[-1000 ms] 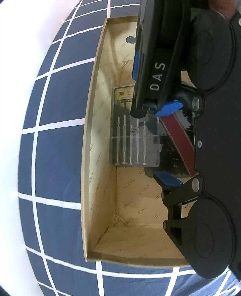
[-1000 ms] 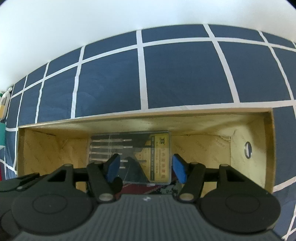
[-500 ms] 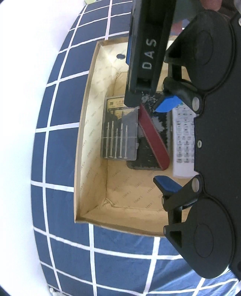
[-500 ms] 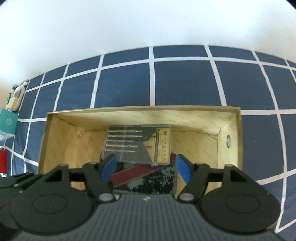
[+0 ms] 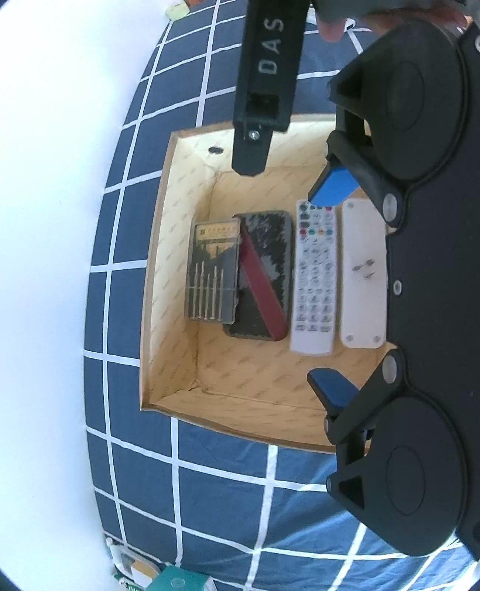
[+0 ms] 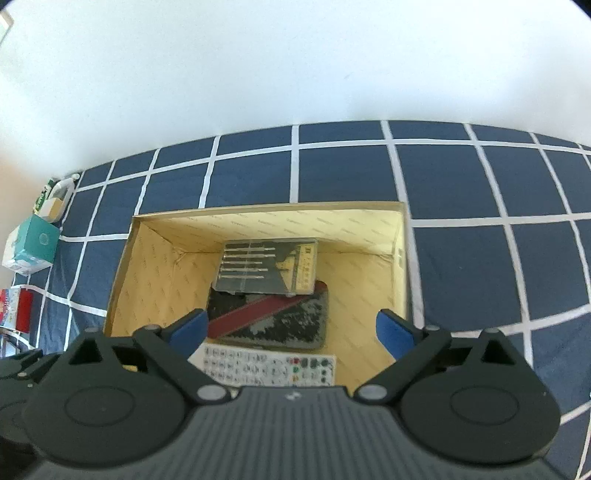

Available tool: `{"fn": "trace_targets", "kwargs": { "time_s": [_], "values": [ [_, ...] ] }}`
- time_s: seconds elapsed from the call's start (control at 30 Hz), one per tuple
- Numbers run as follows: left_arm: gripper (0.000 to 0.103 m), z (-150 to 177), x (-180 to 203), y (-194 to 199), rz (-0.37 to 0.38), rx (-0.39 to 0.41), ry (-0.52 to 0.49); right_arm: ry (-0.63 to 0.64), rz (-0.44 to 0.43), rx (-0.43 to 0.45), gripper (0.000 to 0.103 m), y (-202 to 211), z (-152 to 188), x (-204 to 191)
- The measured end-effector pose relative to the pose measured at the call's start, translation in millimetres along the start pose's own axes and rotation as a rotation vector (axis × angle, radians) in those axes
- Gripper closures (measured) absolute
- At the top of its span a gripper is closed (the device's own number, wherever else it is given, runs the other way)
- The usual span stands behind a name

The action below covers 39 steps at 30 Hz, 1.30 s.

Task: Organize objects
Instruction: 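Withdraw the right gripper from the box toward the white air-conditioner remote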

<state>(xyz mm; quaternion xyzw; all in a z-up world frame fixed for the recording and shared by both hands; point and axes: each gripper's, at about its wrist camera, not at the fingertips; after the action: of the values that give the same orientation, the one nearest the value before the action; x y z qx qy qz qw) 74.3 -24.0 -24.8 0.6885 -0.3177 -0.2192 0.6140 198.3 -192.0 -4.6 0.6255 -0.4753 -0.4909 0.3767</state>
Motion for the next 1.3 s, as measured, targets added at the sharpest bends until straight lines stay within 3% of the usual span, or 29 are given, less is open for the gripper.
{"fn": "trace_targets", "kwargs": {
  "time_s": [0.1, 0.47, 1.3],
  "values": [
    [0.0, 14.5, 10.7, 9.5, -0.02, 0.017, 0.003, 0.011, -0.002, 0.01, 0.0, 13.2, 12.0, 8.4],
    [0.0, 57.5, 72.2, 21.5, -0.054, 0.029, 0.022, 0.04, -0.016, 0.012, 0.0, 42.2, 53.7, 69.3],
    [0.0, 121.2, 295.7, -7.4, -0.061, 0.026, 0.108, 0.124, 0.026, -0.056, 0.0, 98.1, 109.1, 305.9]
  ]
}}
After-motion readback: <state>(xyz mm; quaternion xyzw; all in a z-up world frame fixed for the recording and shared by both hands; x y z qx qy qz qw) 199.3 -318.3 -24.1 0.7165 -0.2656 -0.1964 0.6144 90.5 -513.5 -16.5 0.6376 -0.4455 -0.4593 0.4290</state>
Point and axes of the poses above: each gripper's, at about its wrist camera, not at the fingertips, and y roughly against the way its jaws point, x to its right, z to its underside, and after that the axes turned 10 degrees about -x, right-handed
